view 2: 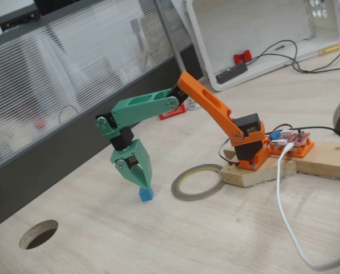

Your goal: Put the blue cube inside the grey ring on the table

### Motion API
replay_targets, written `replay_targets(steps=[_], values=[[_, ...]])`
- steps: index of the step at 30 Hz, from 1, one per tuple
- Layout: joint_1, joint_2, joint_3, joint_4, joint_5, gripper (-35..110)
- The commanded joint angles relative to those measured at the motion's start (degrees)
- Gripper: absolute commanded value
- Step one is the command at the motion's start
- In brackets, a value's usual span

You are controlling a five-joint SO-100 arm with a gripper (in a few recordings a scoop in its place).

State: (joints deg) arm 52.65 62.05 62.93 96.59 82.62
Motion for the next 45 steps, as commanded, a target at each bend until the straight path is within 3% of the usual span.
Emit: replay_targets(steps=[1,6,25,33,45], values=[[0.6,0.4,-0.9,-6.4,0.8,1],[0.6,0.4,-0.3,-12.6,0.8,1],[0.6,0.4,-0.1,-11.9,1.0,1],[0.5,0.4,-0.2,-2.5,1.1,1],[0.5,0.4,-0.3,-2.1,0.8,1]])
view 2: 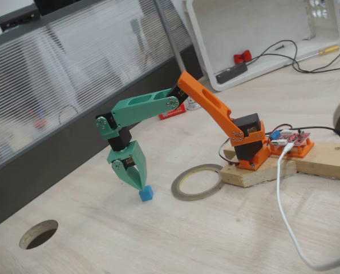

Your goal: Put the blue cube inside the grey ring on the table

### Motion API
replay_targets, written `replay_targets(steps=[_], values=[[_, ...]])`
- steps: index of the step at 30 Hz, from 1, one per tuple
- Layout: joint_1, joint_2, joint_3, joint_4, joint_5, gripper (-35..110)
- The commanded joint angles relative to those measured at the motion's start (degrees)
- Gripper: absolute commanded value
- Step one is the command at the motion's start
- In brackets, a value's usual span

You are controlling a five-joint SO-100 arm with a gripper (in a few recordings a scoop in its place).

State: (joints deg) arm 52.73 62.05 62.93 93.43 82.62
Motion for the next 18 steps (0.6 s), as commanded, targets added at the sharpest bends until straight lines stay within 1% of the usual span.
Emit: replay_targets(steps=[1,18], values=[[0.4,0.4,-0.2,1.1,0.6,1],[0.4,0.5,-0.5,1.1,0.7,1]])
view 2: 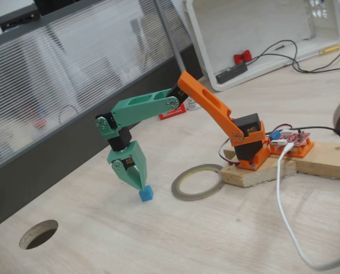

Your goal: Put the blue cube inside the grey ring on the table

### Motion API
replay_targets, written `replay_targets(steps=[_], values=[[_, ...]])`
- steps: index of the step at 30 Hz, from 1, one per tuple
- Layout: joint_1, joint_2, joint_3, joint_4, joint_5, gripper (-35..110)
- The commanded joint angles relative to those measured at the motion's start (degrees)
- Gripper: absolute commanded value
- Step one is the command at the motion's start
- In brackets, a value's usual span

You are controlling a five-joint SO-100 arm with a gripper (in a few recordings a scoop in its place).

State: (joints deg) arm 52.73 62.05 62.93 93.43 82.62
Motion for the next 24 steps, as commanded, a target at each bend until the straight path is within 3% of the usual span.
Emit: replay_targets(steps=[1,10,18,24], values=[[0.4,0.5,-0.4,1.1,0.7,1],[0.5,1.3,-0.8,1.1,0.5,4],[0.5,0.9,-0.6,4.7,0.4,35],[0.5,0.5,-0.9,11.2,0.4,47]])
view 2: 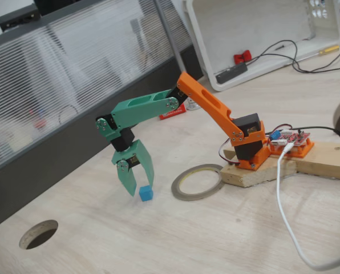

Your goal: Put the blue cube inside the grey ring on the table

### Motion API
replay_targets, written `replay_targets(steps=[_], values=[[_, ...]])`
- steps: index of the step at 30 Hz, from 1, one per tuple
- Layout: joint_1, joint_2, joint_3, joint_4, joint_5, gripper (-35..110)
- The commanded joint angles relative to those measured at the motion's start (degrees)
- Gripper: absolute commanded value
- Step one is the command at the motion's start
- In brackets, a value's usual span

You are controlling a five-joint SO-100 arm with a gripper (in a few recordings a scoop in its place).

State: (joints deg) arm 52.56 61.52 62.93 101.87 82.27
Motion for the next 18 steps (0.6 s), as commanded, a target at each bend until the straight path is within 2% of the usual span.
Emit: replay_targets(steps=[1,18], values=[[0.7,1.1,-0.9,2.7,0.7,48],[0.8,-5.4,-1.0,2.0,0.7,50]])
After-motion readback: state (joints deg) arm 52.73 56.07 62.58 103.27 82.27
